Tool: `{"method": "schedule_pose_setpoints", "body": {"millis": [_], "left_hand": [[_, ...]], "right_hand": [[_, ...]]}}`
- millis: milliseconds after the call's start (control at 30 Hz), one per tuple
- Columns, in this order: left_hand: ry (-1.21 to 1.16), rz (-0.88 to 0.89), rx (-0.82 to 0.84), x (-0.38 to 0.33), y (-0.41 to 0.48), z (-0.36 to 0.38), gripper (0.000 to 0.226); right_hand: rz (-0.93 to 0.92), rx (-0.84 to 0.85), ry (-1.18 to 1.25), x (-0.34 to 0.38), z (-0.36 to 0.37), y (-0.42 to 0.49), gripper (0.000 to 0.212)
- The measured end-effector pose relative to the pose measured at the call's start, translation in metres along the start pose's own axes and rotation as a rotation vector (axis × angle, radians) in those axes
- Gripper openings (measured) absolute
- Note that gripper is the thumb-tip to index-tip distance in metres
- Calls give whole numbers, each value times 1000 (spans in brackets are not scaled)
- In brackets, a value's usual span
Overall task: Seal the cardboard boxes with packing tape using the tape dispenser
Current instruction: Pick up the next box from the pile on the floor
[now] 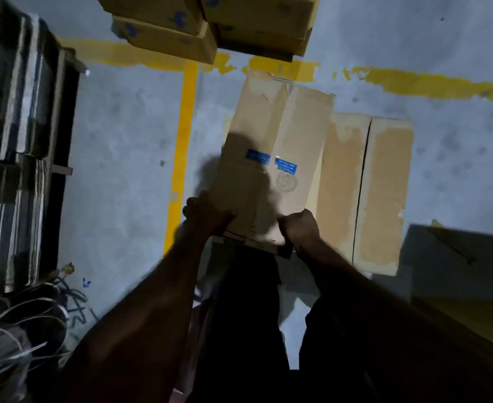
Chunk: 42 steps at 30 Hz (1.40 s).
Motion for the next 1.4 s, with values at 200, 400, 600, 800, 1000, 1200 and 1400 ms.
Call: {"method": "schedule_pose_setpoints", "body": {"millis": [200, 400, 600, 800, 1000, 1200, 1400], "left_hand": [[-429, 246, -87, -84, -40, -55, 58], [-483, 466, -48, -191, -97, -88, 72], [-439, 762, -91, -327, -156, -120, 64], [-424, 956, -76, -441, -228, -125, 72], [-348, 1247, -98, -566, -345, -115, 55], [-338, 1560, 143, -668, -487, -36, 65], [-152, 1776, 448, -689, -620, 115, 86]], "right_hand": [[-118, -65, 353, 36, -88, -91, 38], [-276, -237, 315, 58, -199, -179, 41], [-434, -492, 384, 66, -320, -258, 39], [-536, -660, 486, 36, -423, -330, 58], [-557, -829, 658, -33, -536, -426, 70], [-397, -1153, 686, -176, -632, -534, 67], [-58, -1286, 783, -354, -645, -574, 48]]}}
Point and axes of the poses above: each hand's wrist, its own y-axis towards the middle knuckle, its own z-axis out of the palm, x = y × z, the point moved 4 cm from there along y, towards the middle knuckle, and after that the axes turned 14 degrees about z, right-handed, at the moved point
